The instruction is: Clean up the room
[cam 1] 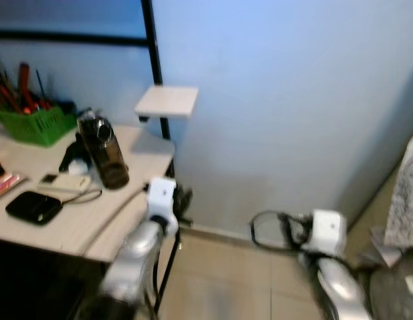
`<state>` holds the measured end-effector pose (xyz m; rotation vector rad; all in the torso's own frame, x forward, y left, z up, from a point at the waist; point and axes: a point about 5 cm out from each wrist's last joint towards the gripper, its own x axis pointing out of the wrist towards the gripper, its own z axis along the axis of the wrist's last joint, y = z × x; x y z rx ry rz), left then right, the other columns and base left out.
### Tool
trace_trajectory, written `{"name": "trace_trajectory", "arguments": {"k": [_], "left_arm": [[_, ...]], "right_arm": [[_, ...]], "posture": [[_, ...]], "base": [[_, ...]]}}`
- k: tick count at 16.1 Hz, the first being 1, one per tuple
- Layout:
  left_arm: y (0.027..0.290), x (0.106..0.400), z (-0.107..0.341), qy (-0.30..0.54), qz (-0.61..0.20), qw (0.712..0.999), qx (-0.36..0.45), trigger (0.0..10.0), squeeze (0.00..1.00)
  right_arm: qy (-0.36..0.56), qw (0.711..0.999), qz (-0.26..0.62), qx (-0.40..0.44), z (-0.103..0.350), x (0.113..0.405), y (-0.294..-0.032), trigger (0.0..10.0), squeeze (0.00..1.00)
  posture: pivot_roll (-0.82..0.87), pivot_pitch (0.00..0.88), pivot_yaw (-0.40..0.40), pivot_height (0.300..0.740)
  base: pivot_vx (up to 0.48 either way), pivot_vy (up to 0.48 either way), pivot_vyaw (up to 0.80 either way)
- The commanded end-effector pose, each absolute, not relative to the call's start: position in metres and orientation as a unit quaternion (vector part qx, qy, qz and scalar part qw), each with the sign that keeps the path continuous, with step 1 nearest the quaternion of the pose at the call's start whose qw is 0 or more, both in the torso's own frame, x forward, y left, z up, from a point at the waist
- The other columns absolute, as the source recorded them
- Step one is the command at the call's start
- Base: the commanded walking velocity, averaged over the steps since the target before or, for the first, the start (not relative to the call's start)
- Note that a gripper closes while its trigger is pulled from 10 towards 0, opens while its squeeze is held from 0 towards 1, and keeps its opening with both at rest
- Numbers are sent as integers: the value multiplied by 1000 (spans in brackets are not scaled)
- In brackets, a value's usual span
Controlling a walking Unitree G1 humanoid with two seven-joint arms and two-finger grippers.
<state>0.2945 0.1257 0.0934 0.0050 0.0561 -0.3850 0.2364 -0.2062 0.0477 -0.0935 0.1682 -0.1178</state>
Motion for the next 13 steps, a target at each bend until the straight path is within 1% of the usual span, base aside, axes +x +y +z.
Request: {"name": "trace_trajectory", "arguments": {"k": [1, 2, 3, 4, 6, 8, 9, 10, 12, 13], "left_arm": [[126, 290, 106, -2, -203, 979, -16, 10000, 0], [127, 288, 106, -2, -203, 979, -20, 10000, 0], [111, 285, 100, 3, -219, 975, -38, 10000, 0], [103, 285, 102, -9, -219, 975, -45, 10000, 0], [103, 285, 105, -15, -219, 975, -39, 10000, 0], [105, 286, 102, -10, -226, 974, -23, 10000, 0], [105, 289, 100, -8, -231, 973, -17, 10000, 0], [105, 291, 99, -8, -233, 972, -18, 10000, 0], [101, 291, 98, -9, -246, 969, -22, 10000, 0], [98, 293, 98, -9, -251, 968, -21, 10000, 0]], "right_arm": [[55, 993, -83, -64, 57, 230, -214, 10000, 0], [56, 992, -88, -64, 56, 227, -216, 10000, 0], [66, 992, -84, -72, 54, 229, -218, 10000, 0], [54, 994, -64, -74, 59, 233, -215, 10000, 0], [43, 995, -60, -73, 62, 236, -211, 10000, 0], [47, 995, -58, -60, 61, 239, -204, 10000, 0], [44, 996, -47, -60, 60, 241, -197, 10000, 0], [39, 996, -46, -61, 62, 241, -197, 10000, 0], [39, 996, -50, -60, 63, 241, -199, 10000, 0], [39, 996, -51, -60, 63, 243, -200, 10000, 0]], "posture": [[184, 0, 6, 740], [184, 0, 6, 740], [179, 0, -17, 740], [184, 0, -51, 740], [179, 0, -37, 740], [179, 0, -26, 740], [174, 0, -17, 740], [169, 0, -18, 740], [163, 0, -19, 740], [162, 0, -17, 740]], "base": [[0, 0, 0], [0, 0, 0], [0, 0, 0], [0, 0, 0], [0, 0, 0], [0, 0, -738], [0, 0, -744], [0, 0, -750], [0, -480, -750], [0, -255, -750]]}}
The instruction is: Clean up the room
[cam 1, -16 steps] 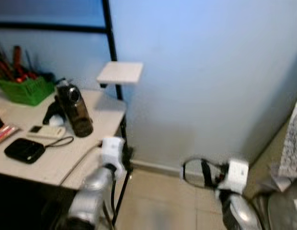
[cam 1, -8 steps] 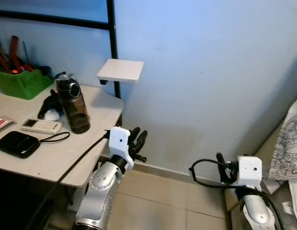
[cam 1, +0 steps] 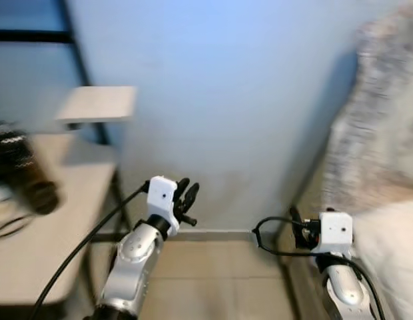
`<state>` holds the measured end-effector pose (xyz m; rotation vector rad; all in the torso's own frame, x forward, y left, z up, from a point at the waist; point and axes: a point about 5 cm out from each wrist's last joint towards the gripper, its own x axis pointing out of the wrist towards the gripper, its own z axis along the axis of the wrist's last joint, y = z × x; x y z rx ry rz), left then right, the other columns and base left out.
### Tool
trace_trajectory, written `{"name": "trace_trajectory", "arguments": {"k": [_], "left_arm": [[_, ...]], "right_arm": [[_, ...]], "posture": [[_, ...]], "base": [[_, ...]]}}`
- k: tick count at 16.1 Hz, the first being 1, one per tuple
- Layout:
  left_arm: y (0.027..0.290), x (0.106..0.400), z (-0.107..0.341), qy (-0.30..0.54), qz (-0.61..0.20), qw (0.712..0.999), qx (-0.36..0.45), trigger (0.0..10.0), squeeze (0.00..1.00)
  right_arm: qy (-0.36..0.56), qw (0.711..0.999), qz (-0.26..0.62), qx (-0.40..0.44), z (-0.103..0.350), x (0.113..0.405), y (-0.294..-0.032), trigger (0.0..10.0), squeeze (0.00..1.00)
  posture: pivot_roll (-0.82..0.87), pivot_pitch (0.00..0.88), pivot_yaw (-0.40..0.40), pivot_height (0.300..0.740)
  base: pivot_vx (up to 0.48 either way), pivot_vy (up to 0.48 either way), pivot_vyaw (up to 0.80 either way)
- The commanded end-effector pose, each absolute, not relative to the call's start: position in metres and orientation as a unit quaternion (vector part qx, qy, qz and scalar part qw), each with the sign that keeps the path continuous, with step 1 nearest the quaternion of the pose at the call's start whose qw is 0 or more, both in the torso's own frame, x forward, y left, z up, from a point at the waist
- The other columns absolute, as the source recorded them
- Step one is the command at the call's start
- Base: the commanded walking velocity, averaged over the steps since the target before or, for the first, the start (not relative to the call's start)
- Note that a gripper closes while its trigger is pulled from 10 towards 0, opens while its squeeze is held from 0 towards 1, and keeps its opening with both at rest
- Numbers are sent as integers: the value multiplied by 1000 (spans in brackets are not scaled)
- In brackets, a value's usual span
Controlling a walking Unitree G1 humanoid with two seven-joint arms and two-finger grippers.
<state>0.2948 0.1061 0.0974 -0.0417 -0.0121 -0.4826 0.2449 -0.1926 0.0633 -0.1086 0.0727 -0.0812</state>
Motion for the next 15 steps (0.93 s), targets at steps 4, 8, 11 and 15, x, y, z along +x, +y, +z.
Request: {"name": "trace_trajectory", "arguments": {"k": [4, 8, 11, 15], "left_arm": [[100, 302, 104, -22, -266, 963, -13, 10000, 0], [109, 306, 94, 3, -256, 967, 4, 10000, 0], [117, 305, 88, 17, -247, 969, 6, 10000, 0], [115, 306, 92, 2, -258, 966, -15, 10000, 0]], "right_arm": [[35, 996, -56, -54, 65, 251, -199, 10000, 0], [36, 996, -67, -45, 63, 248, -199, 10000, 0], [47, 994, -95, -30, 58, 238, -206, 10000, 0], [27, 993, -100, -49, 65, 243, -207, 10000, 0]], "posture": [[161, 0, -6, 740], [154, 0, 1, 740], [148, 0, 7, 740], [135, 0, 19, 740]], "base": [[0, -240, -750], [0, 0, -750], [0, 0, -750], [0, -117, -750]]}}
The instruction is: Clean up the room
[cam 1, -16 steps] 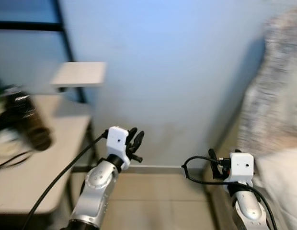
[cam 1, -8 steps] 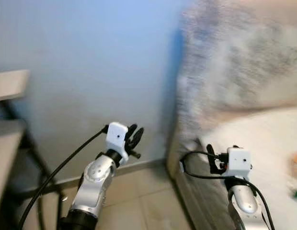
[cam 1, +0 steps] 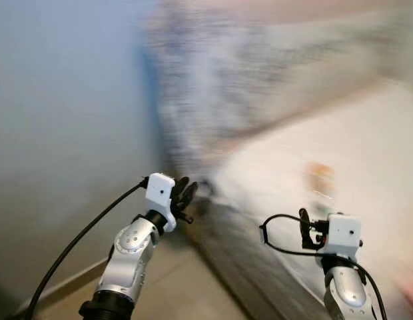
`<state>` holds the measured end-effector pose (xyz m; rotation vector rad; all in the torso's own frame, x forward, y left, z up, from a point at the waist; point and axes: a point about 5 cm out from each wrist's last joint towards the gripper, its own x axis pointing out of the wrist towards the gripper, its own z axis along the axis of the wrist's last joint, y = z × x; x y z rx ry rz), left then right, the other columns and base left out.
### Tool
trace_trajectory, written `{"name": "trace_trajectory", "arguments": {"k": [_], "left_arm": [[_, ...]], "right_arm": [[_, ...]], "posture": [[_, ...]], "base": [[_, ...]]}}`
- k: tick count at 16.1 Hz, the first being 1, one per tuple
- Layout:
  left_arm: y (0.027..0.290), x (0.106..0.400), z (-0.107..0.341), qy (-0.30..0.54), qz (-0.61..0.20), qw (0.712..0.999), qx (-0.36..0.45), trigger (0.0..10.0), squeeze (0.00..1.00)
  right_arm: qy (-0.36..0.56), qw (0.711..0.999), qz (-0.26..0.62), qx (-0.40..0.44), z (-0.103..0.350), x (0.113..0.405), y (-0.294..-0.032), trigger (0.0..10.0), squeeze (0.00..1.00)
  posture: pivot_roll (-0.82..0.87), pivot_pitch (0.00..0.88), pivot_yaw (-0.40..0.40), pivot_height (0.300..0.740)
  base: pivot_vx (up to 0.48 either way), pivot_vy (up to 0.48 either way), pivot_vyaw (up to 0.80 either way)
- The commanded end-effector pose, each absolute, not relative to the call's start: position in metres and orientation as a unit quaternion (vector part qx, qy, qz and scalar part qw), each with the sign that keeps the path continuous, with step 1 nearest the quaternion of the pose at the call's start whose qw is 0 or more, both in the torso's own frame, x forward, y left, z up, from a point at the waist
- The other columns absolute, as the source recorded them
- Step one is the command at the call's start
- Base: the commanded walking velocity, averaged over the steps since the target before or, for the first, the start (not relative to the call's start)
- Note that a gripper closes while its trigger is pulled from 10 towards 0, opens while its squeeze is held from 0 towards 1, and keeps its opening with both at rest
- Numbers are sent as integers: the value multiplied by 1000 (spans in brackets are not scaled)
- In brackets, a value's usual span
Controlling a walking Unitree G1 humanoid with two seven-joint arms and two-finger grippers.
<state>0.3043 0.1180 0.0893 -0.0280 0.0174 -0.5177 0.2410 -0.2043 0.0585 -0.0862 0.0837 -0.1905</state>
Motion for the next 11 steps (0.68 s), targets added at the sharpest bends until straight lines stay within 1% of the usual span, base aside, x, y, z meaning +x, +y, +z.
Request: {"name": "trace_trajectory", "arguments": {"k": [1, 3, 4, 7, 8, 9, 10, 11], "left_arm": [[115, 307, 92, 1, -261, 965, -15, 10000, 0], [115, 308, 95, -9, -266, 964, -16, 10000, 0], [114, 308, 96, -14, -267, 963, -23, 10000, 0], [118, 313, 93, -4, -239, 971, 4, 10000, 0], [120, 315, 94, -6, -230, 973, 3, 10000, 333], [122, 316, 96, -11, -225, 974, 5, 10000, 745], [123, 316, 98, -15, -226, 974, -4, 10000, 1000], [123, 316, 99, -21, -233, 972, -7, 10000, 1000]], "right_arm": [[18, 993, -101, -53, 68, 244, -207, 10000, 0], [10, 993, -103, -50, 70, 245, -208, 10000, 0], [7, 993, -105, -46, 70, 244, -208, 10000, 0], [-14, 993, -100, -58, 76, 247, -205, 10000, 0], [-33, 993, -103, -57, 83, 249, -205, 10000, 0], [-56, 991, -113, -54, 92, 251, -207, 10000, 0], [-67, 989, -122, -51, 96, 252, -210, 10000, 0], [-61, 988, -137, -38, 96, 253, -214, 10000, 0]], "posture": [[134, 0, 20, 740], [133, 0, 21, 740], [131, 0, 22, 740], [133, 0, 22, 740], [133, 0, 21, 740], [133, 0, 20, 740], [132, 0, 20, 740], [132, 0, 19, 740]], "base": [[0, -472, -750], [0, -382, -750], [0, 0, -750], [0, 0, -750], [0, 0, -750], [0, 0, -750], [0, 0, -750], [0, 0, -750]]}}
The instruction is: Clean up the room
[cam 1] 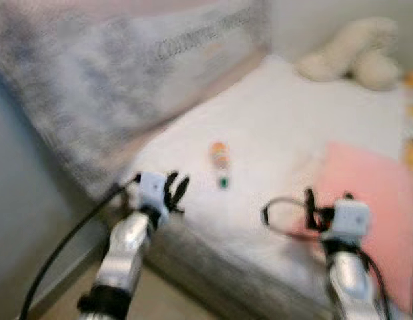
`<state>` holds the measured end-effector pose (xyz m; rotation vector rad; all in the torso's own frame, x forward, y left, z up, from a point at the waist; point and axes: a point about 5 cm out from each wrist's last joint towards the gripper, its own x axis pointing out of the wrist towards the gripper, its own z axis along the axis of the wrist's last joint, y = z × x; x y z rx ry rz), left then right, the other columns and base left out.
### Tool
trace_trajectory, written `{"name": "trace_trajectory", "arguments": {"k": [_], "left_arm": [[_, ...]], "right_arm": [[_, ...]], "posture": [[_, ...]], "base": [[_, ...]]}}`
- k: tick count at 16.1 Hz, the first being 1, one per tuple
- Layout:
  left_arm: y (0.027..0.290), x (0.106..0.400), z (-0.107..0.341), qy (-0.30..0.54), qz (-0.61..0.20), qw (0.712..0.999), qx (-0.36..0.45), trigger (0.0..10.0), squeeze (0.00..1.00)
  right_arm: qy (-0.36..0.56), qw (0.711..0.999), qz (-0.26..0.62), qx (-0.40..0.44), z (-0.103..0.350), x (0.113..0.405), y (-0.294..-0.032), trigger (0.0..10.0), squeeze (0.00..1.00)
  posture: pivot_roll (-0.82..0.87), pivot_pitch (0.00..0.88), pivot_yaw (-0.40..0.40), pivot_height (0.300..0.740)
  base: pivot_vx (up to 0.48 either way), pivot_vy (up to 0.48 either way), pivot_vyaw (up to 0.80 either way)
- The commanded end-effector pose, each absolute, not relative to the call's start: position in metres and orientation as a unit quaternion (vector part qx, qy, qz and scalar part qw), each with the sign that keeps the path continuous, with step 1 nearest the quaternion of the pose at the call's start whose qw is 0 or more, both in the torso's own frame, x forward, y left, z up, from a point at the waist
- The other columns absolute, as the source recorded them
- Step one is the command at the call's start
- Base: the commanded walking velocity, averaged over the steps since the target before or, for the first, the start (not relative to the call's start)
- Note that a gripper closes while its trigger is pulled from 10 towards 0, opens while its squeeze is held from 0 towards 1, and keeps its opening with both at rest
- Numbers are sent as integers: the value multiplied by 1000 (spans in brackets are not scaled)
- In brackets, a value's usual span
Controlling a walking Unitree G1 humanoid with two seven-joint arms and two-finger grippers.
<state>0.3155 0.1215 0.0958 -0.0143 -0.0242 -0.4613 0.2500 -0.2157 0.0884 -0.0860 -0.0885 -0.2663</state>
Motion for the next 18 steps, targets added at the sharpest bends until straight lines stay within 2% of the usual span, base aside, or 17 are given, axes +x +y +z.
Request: {"name": "trace_trajectory", "arguments": {"k": [1, 2, 3, 12, 13, 17, 18], "left_arm": [[122, 317, 99, -19, -232, 973, 5, 10000, 1000], [121, 317, 98, -17, -233, 972, 9, 10000, 1000], [120, 318, 97, -14, -230, 973, 14, 10000, 0], [121, 317, 89, 2, -212, 977, -22, 10000, 0], [119, 317, 89, 0, -217, 975, -48, 10000, 0], [110, 317, 90, -6, -224, 974, -38, 10000, 0], [110, 317, 90, -5, -222, 975, -31, 10000, 0]], "right_arm": [[-46, 987, -151, -23, 91, 252, -219, 10000, 0], [-33, 987, -155, -19, 86, 252, -222, 10000, 0], [-19, 987, -160, -17, 79, 250, -224, 10000, 0], [9, 988, -146, -39, 67, 238, -221, 10000, 0], [-4, 989, -138, -42, 70, 238, -219, 10000, 0], [-5, 992, -106, -62, 72, 241, -212, 10000, 0], [-4, 993, -106, -61, 71, 241, -211, 10000, 0]], "posture": [[131, 0, 21, 740], [130, 0, 21, 740], [128, 0, 23, 740], [104, 0, 18, 740], [101, 0, 15, 740], [100, 0, 9, 740], [103, 0, 12, 740]], "base": [[0, 0, -750], [0, 0, -750], [0, 0, -750], [0, 0, -750], [0, -247, 0], [0, -435, 0], [0, 0, 0]]}}
